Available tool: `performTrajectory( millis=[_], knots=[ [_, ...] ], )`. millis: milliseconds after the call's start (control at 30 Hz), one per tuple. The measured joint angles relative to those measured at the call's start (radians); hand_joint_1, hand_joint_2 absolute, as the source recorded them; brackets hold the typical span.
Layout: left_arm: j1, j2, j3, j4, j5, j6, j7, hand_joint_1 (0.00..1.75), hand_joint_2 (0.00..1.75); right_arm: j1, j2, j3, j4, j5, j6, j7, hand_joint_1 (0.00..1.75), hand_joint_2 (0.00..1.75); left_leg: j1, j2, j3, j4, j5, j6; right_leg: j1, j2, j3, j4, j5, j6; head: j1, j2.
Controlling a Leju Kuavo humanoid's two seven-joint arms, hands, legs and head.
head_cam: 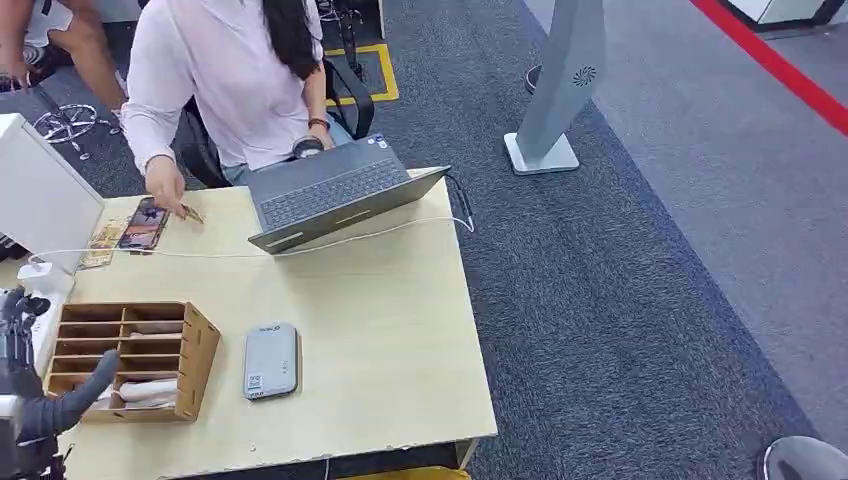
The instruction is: Pass the card to the sensor for recognition and then transmit it.
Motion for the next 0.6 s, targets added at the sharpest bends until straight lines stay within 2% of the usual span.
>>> performTrajectory(
  millis=[467,500,600],
  knots=[
    [-0.171,0.112,-0.142,0.160,-0.326,0.284,0.158,0.00,1.75,-0.006,-0.003,0.055,0.002,0.058,0.000,0.019,0.00,1.75,0.000,0.000,0.000,0.000,0.000,0.000,0.000,0.000,0.000,0.000,0.000,0.000,0.000,0.000],
    [-0.184,0.119,-0.153,0.174,-0.351,0.307,0.170,0.00,1.75,-0.007,-0.003,0.061,0.002,0.063,0.000,0.021,0.00,0.00,0.000,0.000,0.000,0.000,0.000,0.000,0.000,0.000,0.000,0.000,0.000,0.000,0.000,0.000],
    [-0.218,0.142,-0.180,0.213,-0.417,0.369,0.202,0.00,1.75,-0.009,-0.004,0.072,0.003,0.075,0.000,0.024,0.00,0.00,0.000,0.000,0.000,0.000,0.000,0.000,0.000,0.000,0.000,0.000,0.000,0.000,0.000,0.000]
  ],
)
